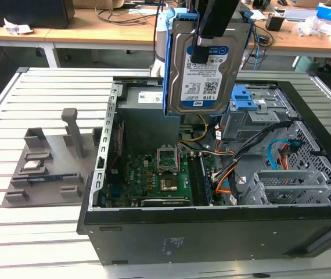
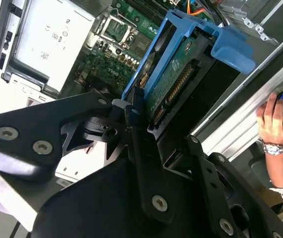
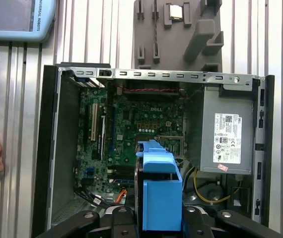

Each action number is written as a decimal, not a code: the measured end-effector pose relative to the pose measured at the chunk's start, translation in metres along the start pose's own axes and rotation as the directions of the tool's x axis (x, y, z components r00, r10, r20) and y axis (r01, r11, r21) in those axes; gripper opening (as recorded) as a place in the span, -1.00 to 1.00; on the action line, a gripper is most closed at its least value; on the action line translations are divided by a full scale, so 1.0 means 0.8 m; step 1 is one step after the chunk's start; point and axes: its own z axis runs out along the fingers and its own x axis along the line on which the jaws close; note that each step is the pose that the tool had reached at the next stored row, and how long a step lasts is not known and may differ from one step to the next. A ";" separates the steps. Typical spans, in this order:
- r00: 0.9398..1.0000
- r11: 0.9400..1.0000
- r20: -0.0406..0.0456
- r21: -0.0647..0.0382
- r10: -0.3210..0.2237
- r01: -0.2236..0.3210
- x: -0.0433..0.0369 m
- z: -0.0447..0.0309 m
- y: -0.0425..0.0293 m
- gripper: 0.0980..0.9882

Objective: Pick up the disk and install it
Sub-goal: 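Pick up the disk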

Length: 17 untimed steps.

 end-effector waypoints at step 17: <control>1.000 1.000 -0.017 -0.001 0.001 -0.001 0.016 0.0013 0.0005 -0.41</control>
